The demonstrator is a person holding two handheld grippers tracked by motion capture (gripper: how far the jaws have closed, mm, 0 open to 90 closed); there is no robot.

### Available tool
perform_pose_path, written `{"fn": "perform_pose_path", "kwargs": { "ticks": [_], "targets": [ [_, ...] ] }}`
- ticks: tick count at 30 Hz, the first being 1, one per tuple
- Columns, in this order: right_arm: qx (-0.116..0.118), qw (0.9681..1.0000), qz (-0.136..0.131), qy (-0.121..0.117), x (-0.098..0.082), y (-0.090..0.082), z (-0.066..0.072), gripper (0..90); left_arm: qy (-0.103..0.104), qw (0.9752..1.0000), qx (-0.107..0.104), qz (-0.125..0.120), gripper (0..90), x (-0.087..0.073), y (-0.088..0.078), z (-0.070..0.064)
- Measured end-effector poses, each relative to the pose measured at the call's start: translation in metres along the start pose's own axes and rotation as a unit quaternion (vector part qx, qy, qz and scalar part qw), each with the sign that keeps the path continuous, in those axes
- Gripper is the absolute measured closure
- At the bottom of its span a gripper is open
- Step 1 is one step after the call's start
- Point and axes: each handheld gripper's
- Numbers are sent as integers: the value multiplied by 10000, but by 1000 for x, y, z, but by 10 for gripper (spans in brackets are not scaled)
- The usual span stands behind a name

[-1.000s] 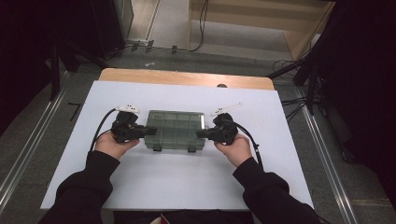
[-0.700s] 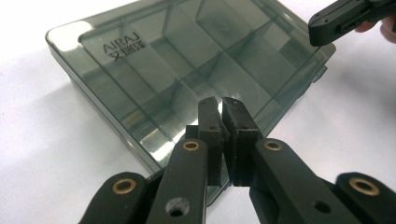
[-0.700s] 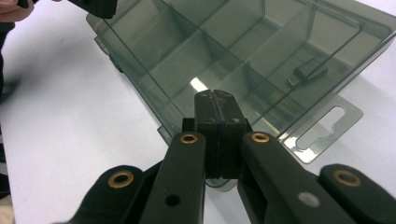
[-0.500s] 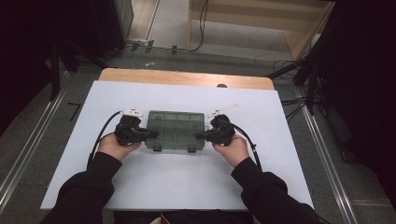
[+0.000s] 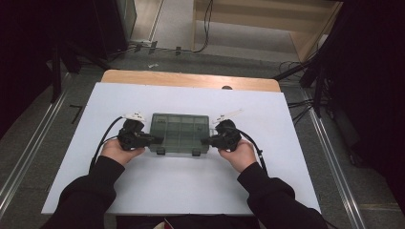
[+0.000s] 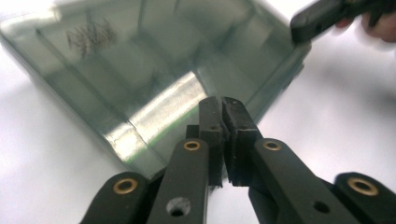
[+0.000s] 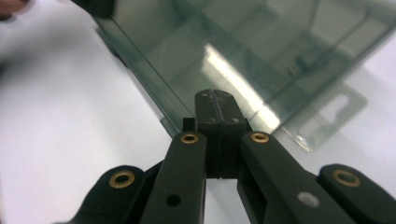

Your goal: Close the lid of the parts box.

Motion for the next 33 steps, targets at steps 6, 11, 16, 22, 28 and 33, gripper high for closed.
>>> {"fn": "perform_pose_path", "kwargs": {
  "ticks": [6, 11, 16, 22, 28, 33],
  "targets": [
    [21, 9999, -78, 100, -2, 0, -1, 876, 23, 10000, 16, 8, 873, 0, 0, -1],
    [212, 9995, -40, 243, -2, -1, -1, 762, -148, 9999, -27, -10, 766, 2, 0, -5],
    [211, 9996, -79, 175, -2, -9, 2, 673, -174, 9998, 3, -49, 705, 0, -3, -10],
    [206, 9995, -227, 120, -5, -21, 4, 597, -80, 9998, -95, -166, 632, 0, -5, -22],
    [165, 9991, -368, 89, -12, -31, 5, 534, 20, 9996, -188, -205, 555, -2, -4, -33],
    [84, 9990, -428, 127, -19, -38, 6, 484, 93, 9998, -160, -74, 524, -4, -1, -38]
  ]
}}
Point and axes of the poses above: each handheld gripper's, and its own axes: y roughly forward along the jaws, x roughly out of its top, z roughly to its left, and after that the axes turned 15 degrees about -x, right-handed
